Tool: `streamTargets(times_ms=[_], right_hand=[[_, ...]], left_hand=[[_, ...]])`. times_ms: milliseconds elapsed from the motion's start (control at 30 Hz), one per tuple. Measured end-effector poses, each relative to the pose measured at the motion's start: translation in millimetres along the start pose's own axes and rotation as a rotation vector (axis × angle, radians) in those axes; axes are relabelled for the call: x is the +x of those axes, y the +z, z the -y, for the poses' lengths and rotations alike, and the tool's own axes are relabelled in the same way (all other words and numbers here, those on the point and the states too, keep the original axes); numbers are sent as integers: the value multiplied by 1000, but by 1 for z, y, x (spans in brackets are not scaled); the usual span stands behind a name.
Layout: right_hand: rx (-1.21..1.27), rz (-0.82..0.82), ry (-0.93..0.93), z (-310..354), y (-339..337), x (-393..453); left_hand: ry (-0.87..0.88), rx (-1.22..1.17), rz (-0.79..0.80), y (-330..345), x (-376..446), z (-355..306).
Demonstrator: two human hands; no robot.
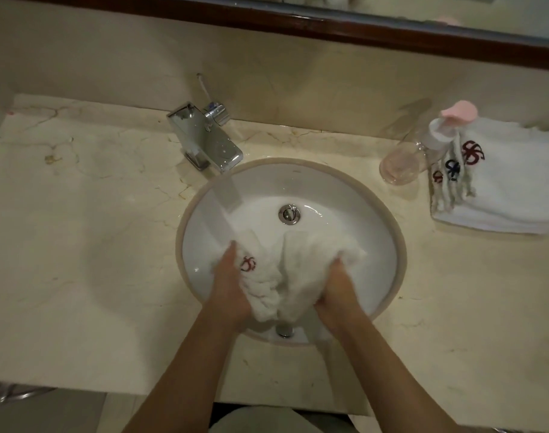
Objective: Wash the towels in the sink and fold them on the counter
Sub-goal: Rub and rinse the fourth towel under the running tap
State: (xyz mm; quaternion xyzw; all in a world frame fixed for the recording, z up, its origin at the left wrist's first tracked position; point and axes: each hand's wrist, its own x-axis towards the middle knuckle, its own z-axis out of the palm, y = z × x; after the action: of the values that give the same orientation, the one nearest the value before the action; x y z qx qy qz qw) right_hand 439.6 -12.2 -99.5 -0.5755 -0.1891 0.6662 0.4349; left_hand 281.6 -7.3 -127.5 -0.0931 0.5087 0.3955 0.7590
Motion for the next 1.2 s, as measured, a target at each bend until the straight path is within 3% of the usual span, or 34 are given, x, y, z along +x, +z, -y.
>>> streamTargets(times_ms=[67, 100, 167, 233, 367, 500, 567, 667, 733, 833, 900, 967, 1033, 1100, 1167, 1200], right_hand=[[-472, -16, -95, -14, 25, -3], [-560, -72, -117, -19, 31, 4], [-435, -177, -41, -14, 42, 22], [-369, -218, 72, -8, 50, 37], [-666, -97, -22, 3, 78, 22], [-662, -183, 120, 4, 65, 76], [-695, -125, 124, -2, 63, 67], [-795, -56, 10, -7, 71, 24], [-678, -216, -31, -6, 71, 33], [-271, -372, 172, 11, 67, 71], [151, -325, 244, 14, 50, 83], [476, -219, 194, 18, 33, 74], [673, -121, 107, 15, 14, 62], [711, -76, 38, 10, 4, 43], [444, -102, -62, 0, 7, 19], [249, -118, -112, -6, 6, 9]], left_hand=[[153, 322, -191, 21, 8, 19], [292, 509, -317, 34, 4, 27], [469, 751, -361, 52, -13, 30], [475, 854, -361, 51, -12, 17], [410, 606, -484, 47, -1, -18], [456, 786, -371, 50, -26, 20], [453, 875, -385, 43, -15, 11], [371, 667, -460, 42, 2, -17], [409, 738, -427, 49, -8, -10], [485, 938, -331, 54, -28, 0], [535, 744, -258, 51, -26, -19], [485, 320, -226, 44, -10, -37], [367, 203, -277, 36, 3, -34], [227, 296, -333, 31, -2, -15], [-89, 231, -124, 41, -17, 7], [-160, 177, -31, 46, -20, 15]])
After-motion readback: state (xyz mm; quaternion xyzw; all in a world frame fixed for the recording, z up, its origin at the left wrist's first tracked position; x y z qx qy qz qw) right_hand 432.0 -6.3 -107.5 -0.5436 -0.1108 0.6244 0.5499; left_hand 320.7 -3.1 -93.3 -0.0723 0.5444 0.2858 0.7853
